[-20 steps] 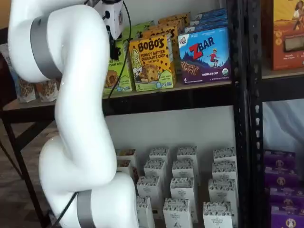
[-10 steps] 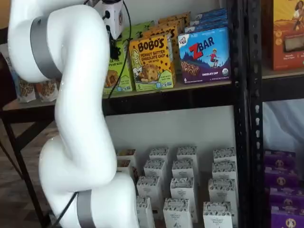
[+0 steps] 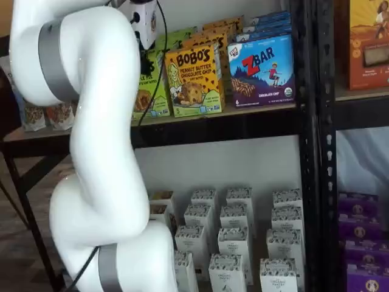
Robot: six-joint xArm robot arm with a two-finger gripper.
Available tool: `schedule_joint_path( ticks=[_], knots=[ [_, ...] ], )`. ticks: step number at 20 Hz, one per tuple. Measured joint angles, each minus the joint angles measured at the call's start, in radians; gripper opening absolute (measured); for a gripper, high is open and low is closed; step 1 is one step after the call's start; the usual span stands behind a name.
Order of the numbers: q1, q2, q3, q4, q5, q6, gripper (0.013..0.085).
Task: Pick the green box on the top shelf, the fourth from the left
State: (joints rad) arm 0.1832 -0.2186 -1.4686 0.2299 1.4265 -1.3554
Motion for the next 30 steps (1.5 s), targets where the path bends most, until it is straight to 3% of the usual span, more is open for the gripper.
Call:
schedule_joint_path(
  ticks=[7, 14, 20, 30],
  knots=[
    [0.008, -0.016, 0.043, -0.011, -0.068, 0.003, 0.0330],
    [0.009, -0.017, 0.052, 0.000, -0.078, 0.003, 0.0170],
    [0.011, -0.012, 0.044, -0.002, -0.066, 0.005, 0.0170],
    [0.000, -0.003, 0.002, 0.036, -0.008, 0.003, 0.0170]
  ],
)
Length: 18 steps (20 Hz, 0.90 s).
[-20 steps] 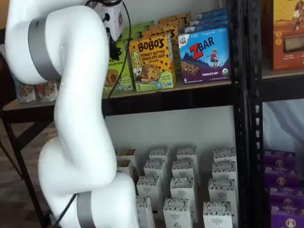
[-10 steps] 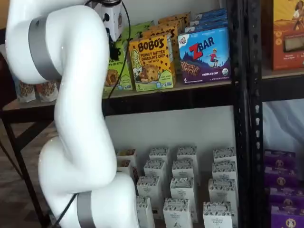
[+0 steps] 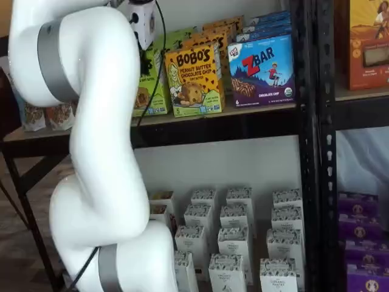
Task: Pick the green box on the top shelf, the fourth from the left
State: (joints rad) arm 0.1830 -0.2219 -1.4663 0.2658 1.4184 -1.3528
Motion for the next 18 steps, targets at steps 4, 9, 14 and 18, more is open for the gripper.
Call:
schedule_joint_path(
  ticks=[4, 9, 14, 18],
  knots=[
    [-0.005, 0.007, -0.034, 0.004, 0.051, 0.002, 0.0170],
    [-0.012, 0.006, -0.064, 0.010, 0.104, 0.003, 0.0170],
    [-0.023, -0.005, -0.089, 0.022, 0.164, 0.003, 0.0170],
    [-0.034, -0.023, -0.090, 0.035, 0.192, -0.001, 0.0170]
  ],
)
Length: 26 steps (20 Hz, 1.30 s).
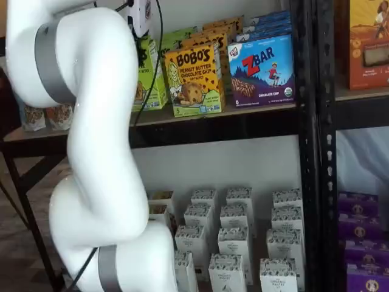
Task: Pick the green box on the top shelf, the fourth from the left
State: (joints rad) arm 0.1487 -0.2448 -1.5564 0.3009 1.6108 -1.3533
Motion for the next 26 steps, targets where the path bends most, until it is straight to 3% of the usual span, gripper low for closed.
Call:
schedule_joint_path(
  ticks=[14, 26],
  knots=[
    [-0.030, -0.105, 0.055, 0.008, 0.072, -0.013, 0.0170],
    [-0.082, -0.200, 0.116, 0.019, 0.121, -0.051, 0.0170]
  ],
)
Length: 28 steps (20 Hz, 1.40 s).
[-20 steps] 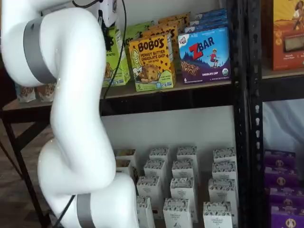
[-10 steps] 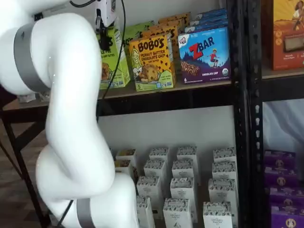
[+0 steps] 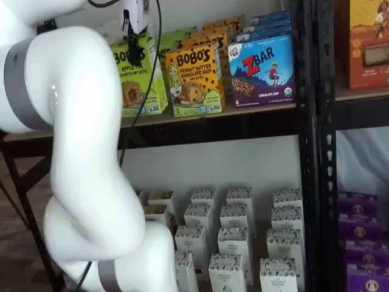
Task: Pick the green box on the top shelf, the fourth from the left
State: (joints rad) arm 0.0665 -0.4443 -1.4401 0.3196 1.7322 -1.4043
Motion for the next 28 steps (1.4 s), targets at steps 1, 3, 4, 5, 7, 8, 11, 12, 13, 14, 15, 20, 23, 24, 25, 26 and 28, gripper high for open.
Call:
schedule_joint_path(
  ticks=[1, 3, 4, 5, 7, 8, 11, 12, 13, 14, 15, 20, 23, 24, 25, 26, 28],
  knots=[
    [-0.003, -0.007, 0.004, 0.000, 0.003, -0.002, 0.0170],
    [-0.007, -0.020, 0.014, -0.001, 0.008, -0.006, 0.0170],
    [-0.009, -0.027, 0.019, -0.002, 0.010, -0.007, 0.0170],
    [-0.011, -0.035, 0.025, -0.005, 0.013, -0.009, 0.0170],
    [-0.015, -0.051, 0.038, -0.009, 0.018, -0.014, 0.0170],
    [-0.017, -0.057, 0.043, -0.010, 0.019, -0.016, 0.0170],
    [-0.020, -0.076, 0.061, -0.018, 0.020, -0.021, 0.0170],
    [-0.022, -0.081, 0.066, -0.021, 0.021, -0.023, 0.0170],
    [-0.023, -0.086, 0.072, -0.023, 0.023, -0.026, 0.0170],
    [-0.025, -0.091, 0.077, -0.024, 0.024, -0.028, 0.0170],
    [-0.027, -0.096, 0.083, -0.025, 0.025, -0.030, 0.0170],
    [-0.035, -0.129, 0.121, -0.030, 0.027, -0.040, 0.0170],
    [-0.038, -0.145, 0.140, -0.031, 0.028, -0.045, 0.0170],
    [-0.040, -0.150, 0.146, -0.031, 0.029, -0.047, 0.0170],
    [-0.042, -0.155, 0.151, -0.031, 0.031, -0.049, 0.0170],
    [-0.043, -0.158, 0.156, -0.031, 0.032, -0.050, 0.0170],
    [-0.044, -0.165, 0.164, -0.035, 0.033, -0.052, 0.0170]
  ],
)
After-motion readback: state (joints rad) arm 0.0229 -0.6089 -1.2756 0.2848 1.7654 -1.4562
